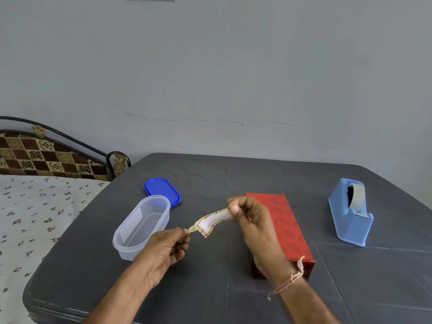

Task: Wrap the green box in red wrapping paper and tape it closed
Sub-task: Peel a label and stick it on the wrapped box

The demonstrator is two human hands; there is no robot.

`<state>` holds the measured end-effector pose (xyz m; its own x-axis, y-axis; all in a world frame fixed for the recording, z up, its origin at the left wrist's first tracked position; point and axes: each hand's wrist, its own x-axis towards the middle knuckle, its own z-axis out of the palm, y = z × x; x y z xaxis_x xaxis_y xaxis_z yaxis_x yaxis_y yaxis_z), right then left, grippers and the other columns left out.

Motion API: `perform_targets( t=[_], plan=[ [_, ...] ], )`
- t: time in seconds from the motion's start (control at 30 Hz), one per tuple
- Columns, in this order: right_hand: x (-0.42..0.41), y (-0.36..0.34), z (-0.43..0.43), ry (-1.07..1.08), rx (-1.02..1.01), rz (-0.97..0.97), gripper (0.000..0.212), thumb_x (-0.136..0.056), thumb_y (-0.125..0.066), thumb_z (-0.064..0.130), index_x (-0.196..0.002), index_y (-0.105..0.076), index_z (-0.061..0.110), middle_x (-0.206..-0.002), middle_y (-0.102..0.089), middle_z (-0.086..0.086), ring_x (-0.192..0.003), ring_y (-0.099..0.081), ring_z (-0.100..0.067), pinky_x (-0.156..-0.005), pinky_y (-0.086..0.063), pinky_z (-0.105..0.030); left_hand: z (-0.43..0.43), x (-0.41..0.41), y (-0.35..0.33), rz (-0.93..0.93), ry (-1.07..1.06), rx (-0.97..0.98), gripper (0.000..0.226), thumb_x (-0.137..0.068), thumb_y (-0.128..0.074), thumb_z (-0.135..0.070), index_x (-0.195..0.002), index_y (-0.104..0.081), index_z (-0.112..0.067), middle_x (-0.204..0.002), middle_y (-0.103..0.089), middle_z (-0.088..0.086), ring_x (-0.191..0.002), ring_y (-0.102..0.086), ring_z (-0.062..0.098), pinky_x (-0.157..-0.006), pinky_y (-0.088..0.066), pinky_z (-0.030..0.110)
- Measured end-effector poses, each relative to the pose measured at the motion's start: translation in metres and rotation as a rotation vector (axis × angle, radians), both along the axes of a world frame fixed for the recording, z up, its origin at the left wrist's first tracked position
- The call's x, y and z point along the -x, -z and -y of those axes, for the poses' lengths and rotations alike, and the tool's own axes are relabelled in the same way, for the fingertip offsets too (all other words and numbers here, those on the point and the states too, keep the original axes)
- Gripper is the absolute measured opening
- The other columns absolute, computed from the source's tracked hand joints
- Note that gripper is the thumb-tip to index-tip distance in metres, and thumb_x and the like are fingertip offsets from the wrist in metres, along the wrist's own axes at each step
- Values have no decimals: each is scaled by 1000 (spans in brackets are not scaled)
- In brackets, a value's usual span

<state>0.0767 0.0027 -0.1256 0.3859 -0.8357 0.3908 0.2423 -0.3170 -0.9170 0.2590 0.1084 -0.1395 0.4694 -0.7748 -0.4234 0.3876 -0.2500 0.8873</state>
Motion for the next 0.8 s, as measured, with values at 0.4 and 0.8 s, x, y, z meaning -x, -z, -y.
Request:
perform_targets(
  t=[0.4,0.8],
  plan=[
    [56,-23,34,287,-193,-105,6,-94,-72,14,-91,-74,10,-86,-78,-12,-72,-67,-9,-60,-50,-18,26,12,23,1164,136,-207,11,-89,-76,-22,-83,-67,-26,-76,-70,-11,-72,-67,6,-66,-51,18],
    [70,-46,42,143,-53,-247,7,-93,-71,6,-97,-74,12,-85,-77,-9,-75,-67,-10,-71,-52,-26,50,50,-34,1008,55,403,17,-94,-68,-42,-109,-74,-34,-100,-73,-20,-96,-66,-3,-79,-49,13]
  ],
)
